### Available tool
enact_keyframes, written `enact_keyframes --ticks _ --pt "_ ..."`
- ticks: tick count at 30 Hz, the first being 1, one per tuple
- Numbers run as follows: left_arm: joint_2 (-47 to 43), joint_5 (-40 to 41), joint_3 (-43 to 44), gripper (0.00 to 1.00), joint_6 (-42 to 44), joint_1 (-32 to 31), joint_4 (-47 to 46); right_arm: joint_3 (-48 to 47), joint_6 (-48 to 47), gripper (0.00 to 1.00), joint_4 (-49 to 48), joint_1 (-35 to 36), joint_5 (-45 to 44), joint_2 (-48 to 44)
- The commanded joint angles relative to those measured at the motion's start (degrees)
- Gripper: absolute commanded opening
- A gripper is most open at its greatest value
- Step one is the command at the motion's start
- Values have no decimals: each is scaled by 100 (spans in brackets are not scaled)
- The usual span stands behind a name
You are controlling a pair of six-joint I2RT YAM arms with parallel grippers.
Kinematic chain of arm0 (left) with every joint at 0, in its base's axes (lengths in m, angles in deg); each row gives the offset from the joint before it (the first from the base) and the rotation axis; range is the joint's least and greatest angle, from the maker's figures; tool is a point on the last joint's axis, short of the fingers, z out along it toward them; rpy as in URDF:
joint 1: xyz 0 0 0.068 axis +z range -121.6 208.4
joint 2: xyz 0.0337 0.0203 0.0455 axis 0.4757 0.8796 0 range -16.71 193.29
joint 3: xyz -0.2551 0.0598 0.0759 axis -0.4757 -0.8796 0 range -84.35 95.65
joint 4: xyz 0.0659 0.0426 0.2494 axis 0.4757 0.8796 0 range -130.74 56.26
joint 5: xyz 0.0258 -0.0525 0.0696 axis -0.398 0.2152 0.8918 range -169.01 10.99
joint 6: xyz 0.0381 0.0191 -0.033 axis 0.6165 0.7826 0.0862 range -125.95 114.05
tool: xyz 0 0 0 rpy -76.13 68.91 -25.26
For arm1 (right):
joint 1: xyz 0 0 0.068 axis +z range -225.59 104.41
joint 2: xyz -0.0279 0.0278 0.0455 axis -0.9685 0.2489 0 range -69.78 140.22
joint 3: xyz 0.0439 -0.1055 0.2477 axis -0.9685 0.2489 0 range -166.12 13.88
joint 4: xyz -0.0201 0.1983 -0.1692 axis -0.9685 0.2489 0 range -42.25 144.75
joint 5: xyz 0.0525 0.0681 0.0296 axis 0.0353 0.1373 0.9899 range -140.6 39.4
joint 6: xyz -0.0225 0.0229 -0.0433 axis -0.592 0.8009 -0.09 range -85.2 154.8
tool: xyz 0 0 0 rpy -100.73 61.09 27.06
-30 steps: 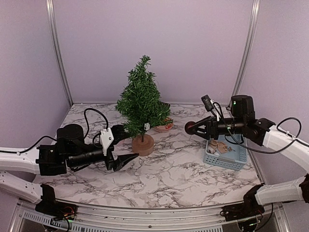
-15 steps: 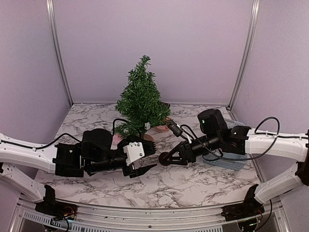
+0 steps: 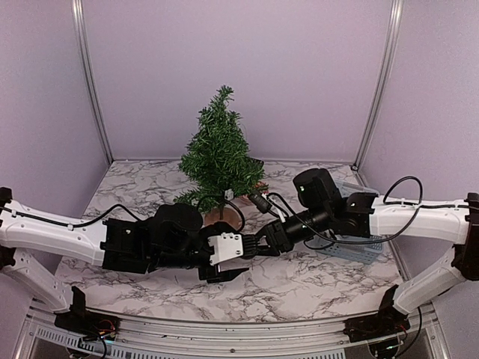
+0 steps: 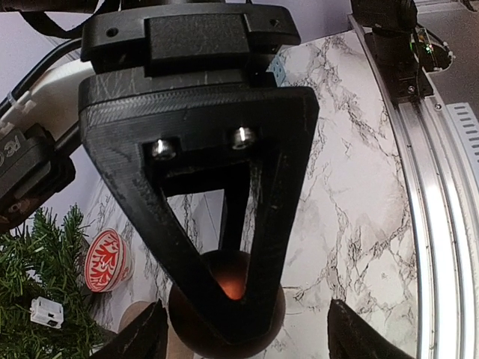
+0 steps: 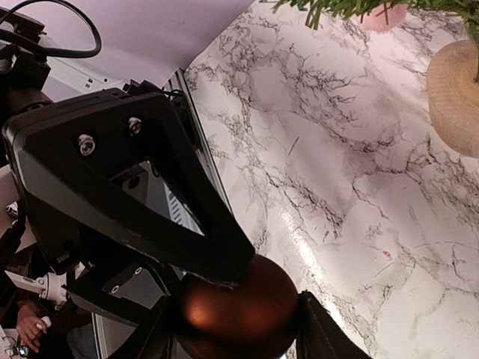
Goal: Decorate the small christmas tree
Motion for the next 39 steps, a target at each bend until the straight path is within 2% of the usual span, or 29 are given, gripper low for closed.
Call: enact_keyframes --ticks 1,10,16,22,26,28,30,32,39 --pt "170 338 257 73 162 -83 266 -245 183 43 -80 125 12 124" --pt "444 630 446 62 286 -113 486 -300 253 42 -82 181 -1 279" --pt "523 662 479 60 306 -111 486 -367 210 42 -21 187 12 325" --pt "485 689 455 48 240 -111 486 -370 167 42 -19 194 6 360" --pt "316 660 310 44 131 -111 318 -333 182 43 -113 191 12 362" --pt "224 692 194 42 62 -102 232 -340 154 50 -170 196 74 349" --pt "127 712 78 40 -67 -90 148 -378 60 63 -193 196 109 295" --pt "-29 679 -106 39 -253 -55 -5 -427 -74 71 -159 181 23 204" --pt "-904 240 -889 39 -1004 287 -761 -347 -528 74 -335 -129 19 -207"
